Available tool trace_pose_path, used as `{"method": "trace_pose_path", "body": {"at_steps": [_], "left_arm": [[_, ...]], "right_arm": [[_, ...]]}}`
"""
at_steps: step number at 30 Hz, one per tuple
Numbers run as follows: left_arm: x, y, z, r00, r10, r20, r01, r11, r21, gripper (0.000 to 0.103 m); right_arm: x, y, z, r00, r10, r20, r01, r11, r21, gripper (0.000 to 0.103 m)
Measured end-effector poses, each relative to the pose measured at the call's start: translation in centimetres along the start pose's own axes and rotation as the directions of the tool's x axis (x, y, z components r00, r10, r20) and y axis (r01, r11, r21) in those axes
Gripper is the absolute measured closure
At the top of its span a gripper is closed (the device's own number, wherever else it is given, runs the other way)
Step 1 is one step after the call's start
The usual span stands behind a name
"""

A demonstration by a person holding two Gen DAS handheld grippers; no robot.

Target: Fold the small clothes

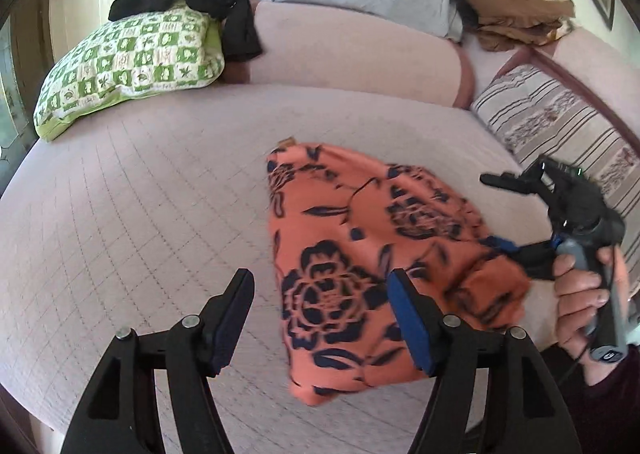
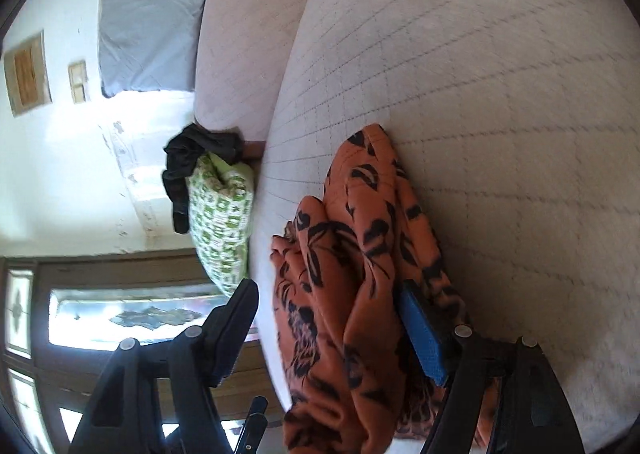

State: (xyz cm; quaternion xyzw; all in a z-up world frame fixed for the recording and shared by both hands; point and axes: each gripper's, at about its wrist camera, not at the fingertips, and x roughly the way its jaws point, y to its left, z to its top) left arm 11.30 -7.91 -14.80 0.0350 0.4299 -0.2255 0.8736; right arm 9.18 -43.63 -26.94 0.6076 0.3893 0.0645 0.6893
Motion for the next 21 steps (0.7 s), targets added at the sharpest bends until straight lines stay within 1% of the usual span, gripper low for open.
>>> {"method": "trace_pose_path", "body": {"at_steps": [3,5,6,7,8,9,10,11,13,14,15,16,17,18,19,20,21], "left_arm": [[1.8,-0.5,-0.9,0.998,0.04,-0.045,-0.037,0.998,0.052,0.033],[2.5,-0.9,-1.6,0.996,0.044,-0.072,-0.038,0.996,0.085,0.033],[2.7,-1.3,-1.8,0.996,0.044,-0.076,-0.036,0.994,0.098,0.033],[2.7,-1.6,-2.1,0.996,0.043,-0.077,-0.034,0.993,0.111,0.033],[2.2,-2.0,-2.3,0.996,0.041,-0.073,-0.032,0.992,0.125,0.033],[2.1,-2.3,-2.4,0.997,0.038,-0.07,-0.028,0.99,0.138,0.033],[2.0,-2.6,-2.4,0.997,0.038,-0.068,-0.028,0.989,0.147,0.033],[1.7,-2.9,-2.2,0.997,0.041,-0.065,-0.031,0.988,0.154,0.033],[1.0,-3.3,-1.8,0.999,0.02,-0.049,-0.012,0.989,0.147,0.033],[0.5,-3.7,-1.5,0.999,0.002,-0.035,0.003,0.989,0.145,0.033],[0.4,-4.2,-1.3,1.0,-0.004,-0.026,0.008,0.989,0.149,0.033],[0.5,-4.8,-1.1,1.0,-0.002,-0.024,0.006,0.987,0.16,0.033],[1.0,-5.5,-1.1,0.999,0.009,-0.036,-0.003,0.984,0.177,0.033],[1.9,-6.0,-1.3,0.998,0.031,-0.062,-0.019,0.981,0.192,0.033],[3.0,-6.5,-1.6,0.993,0.062,-0.103,-0.04,0.977,0.208,0.032],[4.2,-6.8,-2.1,0.986,0.096,-0.135,-0.063,0.972,0.224,0.031],[4.5,-6.9,-2.4,0.985,0.114,-0.127,-0.081,0.969,0.234,0.029]], "right_arm": [[2.3,1.2,0.0,0.996,-0.081,-0.028,0.079,0.993,-0.082,0.028],[3.9,2.5,-0.4,0.989,-0.141,-0.039,0.132,0.976,-0.176,0.029],[4.7,3.4,-0.8,0.986,-0.16,-0.043,0.146,0.961,-0.235,0.038],[5.1,4.1,-1.3,0.982,-0.187,-0.041,0.167,0.943,-0.288,0.063],[5.5,4.9,-1.8,0.973,-0.228,-0.023,0.206,0.914,-0.348,0.074],[5.7,5.9,-2.4,0.962,-0.274,0.02,0.257,0.871,-0.419,0.081],[5.3,6.9,-3.0,0.952,-0.295,0.08,0.297,0.831,-0.471,0.087],[4.4,8.2,-3.6,0.949,-0.278,0.146,0.313,0.797,-0.516,0.088],[2.3,9.7,-4.3,0.947,-0.215,0.238,0.315,0.76,-0.569,0.089],[1.2,10.2,-4.4,0.94,-0.195,0.279,0.327,0.746,-0.581,0.089],[0.6,10.1,-4.2,0.933,-0.194,0.303,0.341,0.745,-0.573,0.089],[0.5,9.5,-3.7,0.928,-0.211,0.307,0.355,0.752,-0.556,0.089],[0.8,8.3,-2.8,0.921,-0.256,0.293,0.377,0.773,-0.51,0.089],[1.6,6.6,-1.6,0.918,-0.319,0.237,0.394,0.804,-0.444,0.085],[2.3,5.0,-0.8,0.912,-0.372,0.173,0.41,0.827,-0.384,0.084],[2.9,3.6,0.0,0.912,-0.398,0.104,0.409,0.855,-0.317,0.082],[2.6,2.8,0.6,0.927,-0.368,0.073,0.374,0.891,-0.258,0.081]]}}
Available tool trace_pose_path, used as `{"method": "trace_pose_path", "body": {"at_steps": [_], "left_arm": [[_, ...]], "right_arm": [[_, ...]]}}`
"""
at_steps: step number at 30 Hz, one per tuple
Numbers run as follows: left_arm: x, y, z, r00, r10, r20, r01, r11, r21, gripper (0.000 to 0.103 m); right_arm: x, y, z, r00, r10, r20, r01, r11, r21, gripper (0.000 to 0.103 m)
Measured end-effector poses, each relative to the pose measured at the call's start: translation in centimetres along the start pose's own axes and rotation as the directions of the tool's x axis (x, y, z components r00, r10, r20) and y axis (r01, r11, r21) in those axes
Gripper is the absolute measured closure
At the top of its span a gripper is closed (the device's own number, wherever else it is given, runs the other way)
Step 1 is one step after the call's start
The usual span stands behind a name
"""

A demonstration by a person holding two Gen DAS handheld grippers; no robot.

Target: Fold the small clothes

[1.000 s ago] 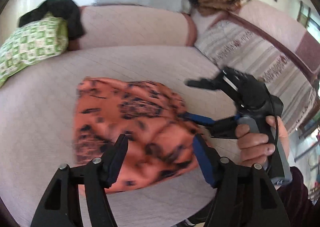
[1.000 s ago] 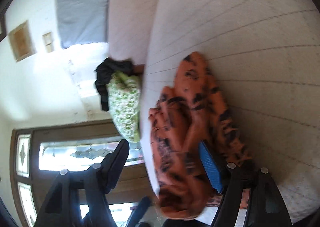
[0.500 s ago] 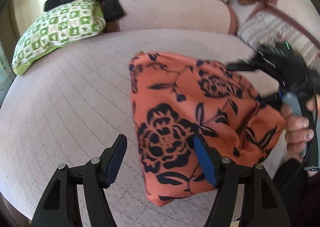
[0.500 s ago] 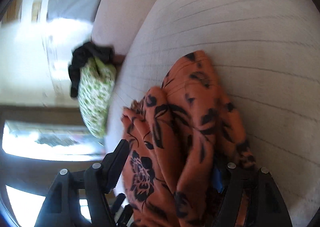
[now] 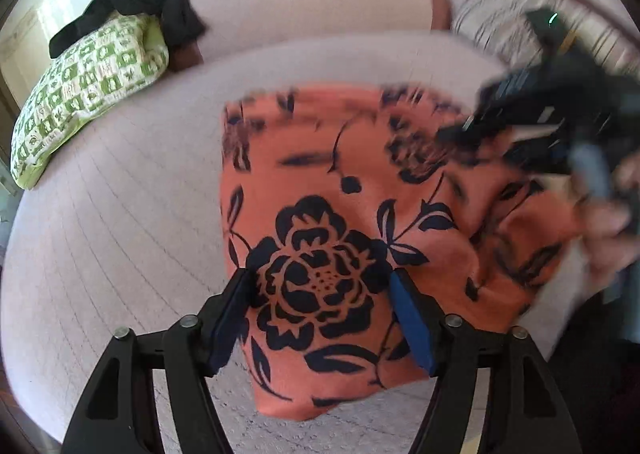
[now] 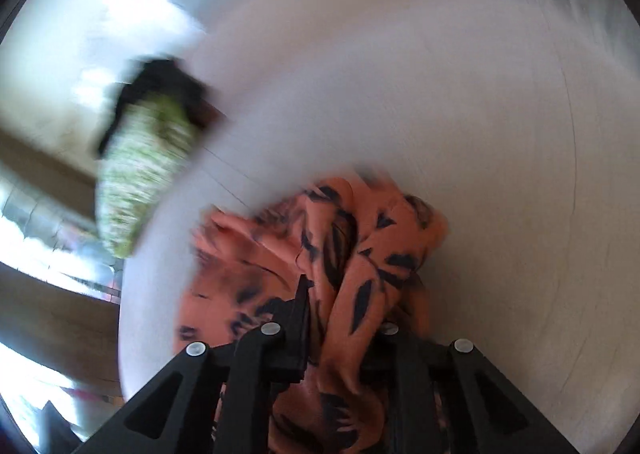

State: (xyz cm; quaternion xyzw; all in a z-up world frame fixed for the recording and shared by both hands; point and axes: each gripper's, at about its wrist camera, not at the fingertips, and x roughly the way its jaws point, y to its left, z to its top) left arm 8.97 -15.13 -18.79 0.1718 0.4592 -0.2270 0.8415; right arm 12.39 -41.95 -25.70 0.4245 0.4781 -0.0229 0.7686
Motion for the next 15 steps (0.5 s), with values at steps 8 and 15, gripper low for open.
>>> {"method": "trace_pose_path", "body": {"at_steps": [8,15], "left_arm": [[-3.2,1.6,-0.8,0.994,-0.085,0.071,0.091,0.993,-0.074,0.029],[-1.2,1.6,-1.1,0.998,-0.055,-0.012,0.054,0.995,-0.087,0.029]], "right_arm": [[-7.0,2.1,0.7,0.94,0.235,0.248,-0.204,0.968,-0.145,0.08],[2.3,1.4,4.0,0.999,0.022,-0.026,-0.023,0.999,-0.036,0.082]]}}
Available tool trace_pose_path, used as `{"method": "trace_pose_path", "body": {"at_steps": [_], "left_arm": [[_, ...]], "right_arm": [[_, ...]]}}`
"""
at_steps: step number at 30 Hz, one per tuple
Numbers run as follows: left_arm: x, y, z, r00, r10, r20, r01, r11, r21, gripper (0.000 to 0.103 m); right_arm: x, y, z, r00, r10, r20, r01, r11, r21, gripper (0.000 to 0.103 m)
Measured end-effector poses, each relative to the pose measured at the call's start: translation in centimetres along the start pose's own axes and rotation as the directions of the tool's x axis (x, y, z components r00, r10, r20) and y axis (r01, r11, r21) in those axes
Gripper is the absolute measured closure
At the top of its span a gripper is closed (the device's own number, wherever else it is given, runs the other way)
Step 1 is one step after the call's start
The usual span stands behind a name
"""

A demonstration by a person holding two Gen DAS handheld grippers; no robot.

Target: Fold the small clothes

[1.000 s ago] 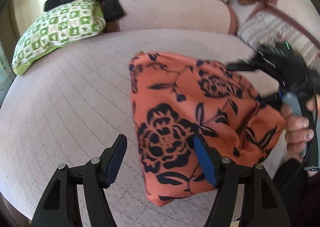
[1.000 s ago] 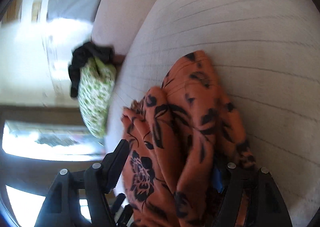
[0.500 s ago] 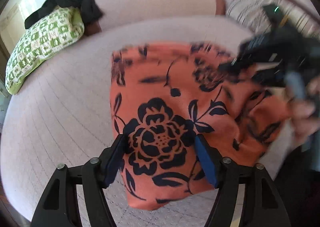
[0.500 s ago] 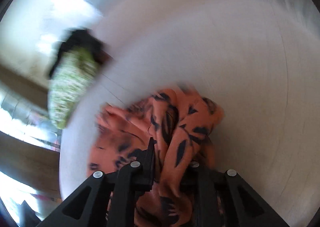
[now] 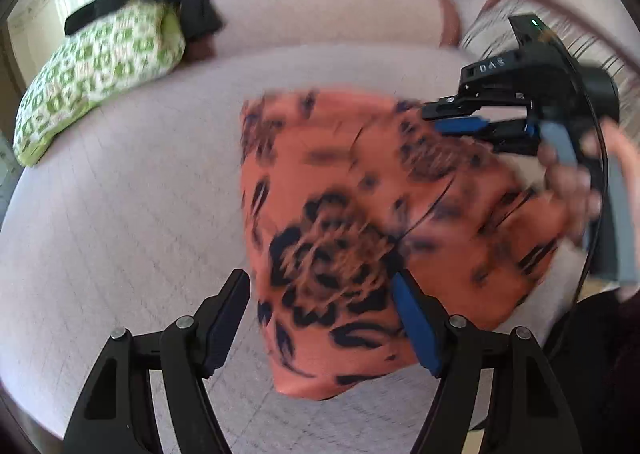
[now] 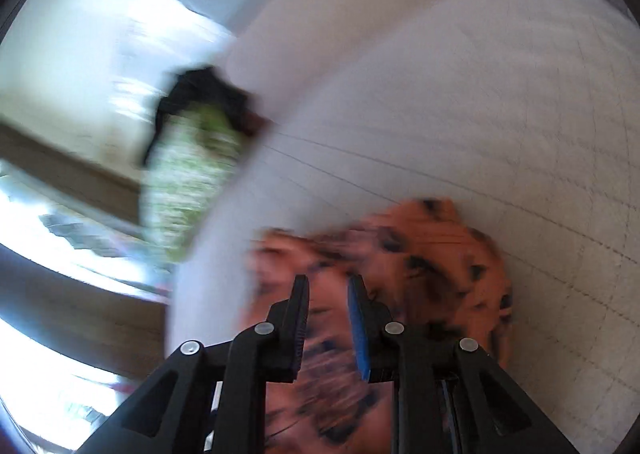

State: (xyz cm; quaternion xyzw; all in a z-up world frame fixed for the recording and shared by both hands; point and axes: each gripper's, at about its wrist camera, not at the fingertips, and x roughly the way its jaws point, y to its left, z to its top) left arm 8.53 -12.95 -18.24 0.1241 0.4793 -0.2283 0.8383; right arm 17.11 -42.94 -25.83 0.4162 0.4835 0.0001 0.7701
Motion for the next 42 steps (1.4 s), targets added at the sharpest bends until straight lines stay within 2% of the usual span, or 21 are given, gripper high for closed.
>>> {"method": "trace_pose_path", "body": {"at_steps": [3,5,7,11,14,16,18,19,20,22,24,28,30,33,35,37,39,40,41,42], "left_arm": [[0.3,0.4,-0.6,0.999,-0.04,-0.009,0.04,0.997,-0.063,0.028],[-0.3,0.5,-0.5,0.999,-0.046,-0.007,0.045,0.996,-0.071,0.028],[-1.5,0.6,-0.3,0.999,-0.03,0.028,0.032,0.997,-0.073,0.028],[-3.4,1.7,-0.2,0.997,-0.002,0.076,0.01,0.994,-0.108,0.028],[-3.6,2.7,-0.6,0.997,0.019,0.079,-0.008,0.99,-0.143,0.028],[-3.3,3.2,-0.9,0.997,0.036,0.07,-0.025,0.988,-0.151,0.028],[-2.6,3.1,-1.4,0.998,0.049,0.048,-0.041,0.988,-0.149,0.028],[-1.9,3.0,-1.6,0.998,0.049,0.03,-0.044,0.989,-0.142,0.025],[-1.1,3.0,-1.9,0.999,0.049,0.013,-0.047,0.989,-0.137,0.022],[-0.4,3.0,-2.5,0.999,0.042,-0.008,-0.043,0.989,-0.141,0.02],[-0.4,3.4,-2.7,1.0,0.028,-0.002,-0.028,0.988,-0.154,0.018],[-1.2,4.0,-1.9,1.0,0.016,0.012,-0.014,0.99,-0.143,0.018],[-2.3,4.1,-0.8,0.998,0.028,0.056,-0.021,0.992,-0.122,0.018],[-2.9,4.0,1.2,0.996,0.041,0.085,-0.031,0.993,-0.116,0.018],[-2.3,3.8,2.5,0.995,0.059,0.085,-0.048,0.991,-0.122,0.018],[-1.1,3.4,3.3,0.996,0.067,0.065,-0.059,0.992,-0.112,0.018],[1.6,2.5,3.1,0.995,0.102,-0.023,-0.103,0.991,-0.082,0.017],[3.1,2.3,3.1,0.991,0.116,-0.067,-0.121,0.99,-0.071,0.016],[4.4,2.0,2.8,0.987,0.129,-0.097,-0.135,0.989,-0.066,0.015],[4.8,2.0,2.4,0.987,0.142,-0.077,-0.149,0.985,-0.084,0.011]], "right_arm": [[0.1,-0.8,0.3,0.999,0.042,-0.019,-0.041,0.998,0.048,0.082],[-1.3,0.1,-0.2,0.998,0.054,0.018,-0.054,0.999,-0.006,0.082],[-2.8,1.5,-1.6,0.996,0.083,0.034,-0.08,0.994,-0.079,0.08],[-6.4,3.2,-4.7,0.974,0.227,-0.01,-0.225,0.957,-0.181,0.08],[-8.4,3.9,-7.0,0.964,0.265,-0.028,-0.264,0.938,-0.227,0.08],[-8.5,4.4,-8.8,0.969,0.244,-0.046,-0.247,0.932,-0.264,0.08],[-8.0,3.7,-10.4,0.99,0.128,-0.066,-0.142,0.947,-0.289,0.08],[-7.1,3.1,-10.9,0.996,0.038,-0.077,-0.059,0.957,-0.285,0.082],[-5.8,1.7,-11.4,0.992,-0.042,-0.117,0.009,0.964,-0.265,0.082],[-5.2,0.9,-11.7,0.99,-0.024,-0.139,-0.014,0.965,-0.263,0.087],[-5.7,1.2,-11.9,0.991,-0.032,-0.133,-0.013,0.946,-0.325,0.087],[-6.7,0.6,-11.8,0.989,0.002,-0.15,-0.051,0.946,-0.321,0.087],[-8.1,0.8,-11.0,0.988,0.06,-0.14,-0.1,0.948,-0.303,0.082],[-10.6,1.1,-9.2,0.982,0.181,-0.058,-0.19,0.941,-0.278,0.083],[-10.5,1.3,-8.2,0.978,0.206,-0.026,-0.205,0.942,-0.267,0.083],[-9.0,1.2,-7.9,0.98,0.193,-0.054,-0.2,0.949,-0.244,0.083],[-6.5,0.0,-8.2,0.991,0.081,-0.109,-0.101,0.975,-0.197,0.084],[-5.0,-0.9,-8.3,0.988,0.044,-0.151,-0.07,0.982,-0.173,0.085],[-4.4,-1.4,-8.4,0.986,0.059,-0.158,-0.084,0.984,-0.158,0.087],[-4.6,-1.3,-8.4,0.986,0.064,-0.152,-0.089,0.982,-0.164,0.087]]}}
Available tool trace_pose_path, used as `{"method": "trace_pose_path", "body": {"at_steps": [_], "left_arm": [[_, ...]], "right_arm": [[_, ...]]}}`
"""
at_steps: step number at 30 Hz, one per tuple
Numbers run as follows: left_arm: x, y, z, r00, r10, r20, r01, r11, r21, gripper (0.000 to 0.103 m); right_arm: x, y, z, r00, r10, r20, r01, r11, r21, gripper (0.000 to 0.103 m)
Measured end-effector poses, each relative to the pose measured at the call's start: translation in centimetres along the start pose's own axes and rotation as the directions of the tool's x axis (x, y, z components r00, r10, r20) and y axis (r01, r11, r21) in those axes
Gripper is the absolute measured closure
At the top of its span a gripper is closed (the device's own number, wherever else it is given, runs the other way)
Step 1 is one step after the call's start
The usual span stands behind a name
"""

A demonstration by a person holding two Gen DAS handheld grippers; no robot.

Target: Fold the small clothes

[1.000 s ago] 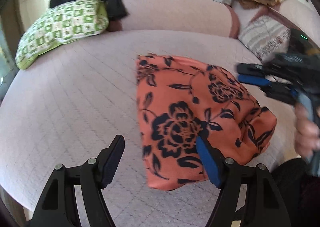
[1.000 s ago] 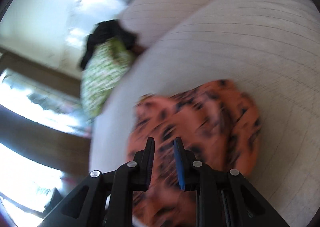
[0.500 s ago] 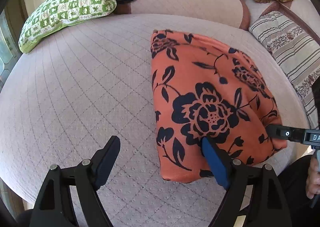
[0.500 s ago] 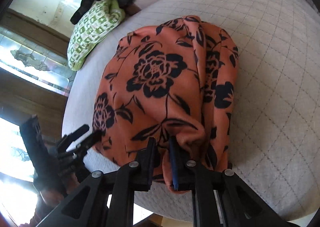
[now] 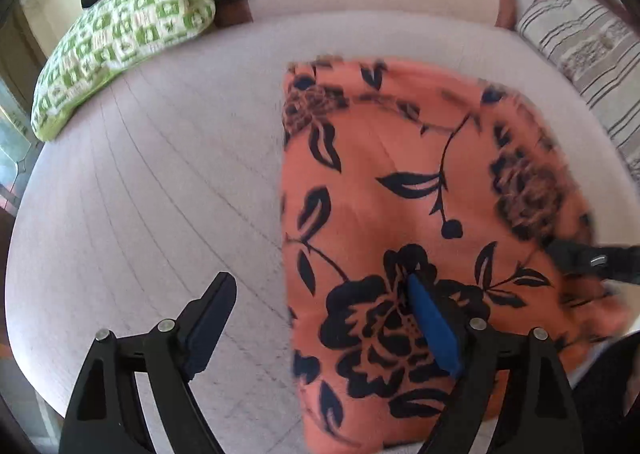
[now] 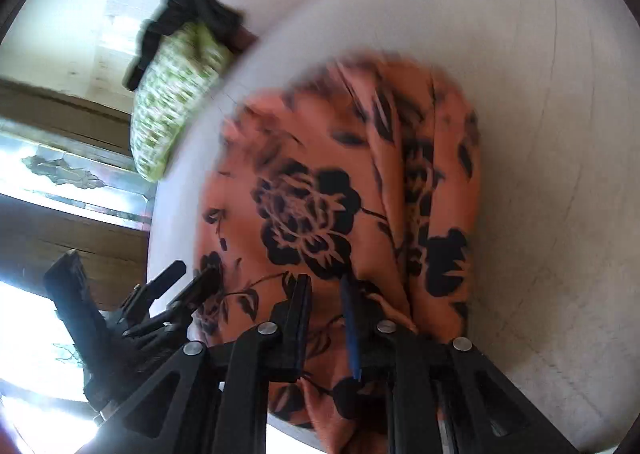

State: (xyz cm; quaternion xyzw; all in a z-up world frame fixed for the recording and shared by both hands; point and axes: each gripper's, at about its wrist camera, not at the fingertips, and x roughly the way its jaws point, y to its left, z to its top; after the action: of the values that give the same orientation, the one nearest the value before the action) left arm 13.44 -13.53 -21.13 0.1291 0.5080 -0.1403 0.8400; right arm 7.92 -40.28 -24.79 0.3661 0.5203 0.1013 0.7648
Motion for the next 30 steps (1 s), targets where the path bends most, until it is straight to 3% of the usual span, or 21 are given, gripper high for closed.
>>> {"method": "trace_pose_path", "body": {"at_steps": [5,17,19,21,30], "left_arm": [[-0.6,-0.5,-0.4,0.998,0.053,0.043,-0.054,0.999,0.002,0.009],[-2.1,-0.9,-1.8,0.994,0.089,0.068,-0.089,0.996,-0.012,0.009],[-2.0,-1.0,-1.8,0.993,0.092,0.07,-0.092,0.996,-0.01,0.009],[-2.1,-1.3,-2.1,0.993,0.089,0.071,-0.089,0.996,-0.011,0.009],[-1.8,-0.7,-2.1,0.995,0.071,0.074,-0.069,0.997,-0.027,0.005]], "right_arm": [[-0.1,0.1,-0.6,1.0,0.009,0.015,-0.009,0.999,-0.032,0.087],[-4.9,1.4,-3.3,0.993,0.041,0.107,-0.027,0.991,-0.133,0.083],[-4.5,1.6,-3.5,0.995,0.034,0.092,-0.02,0.988,-0.152,0.083],[-2.7,1.2,-3.6,0.999,-0.043,0.032,0.048,0.986,-0.161,0.082],[-1.7,1.0,-3.0,0.999,-0.039,0.006,0.04,0.987,-0.159,0.083]]}}
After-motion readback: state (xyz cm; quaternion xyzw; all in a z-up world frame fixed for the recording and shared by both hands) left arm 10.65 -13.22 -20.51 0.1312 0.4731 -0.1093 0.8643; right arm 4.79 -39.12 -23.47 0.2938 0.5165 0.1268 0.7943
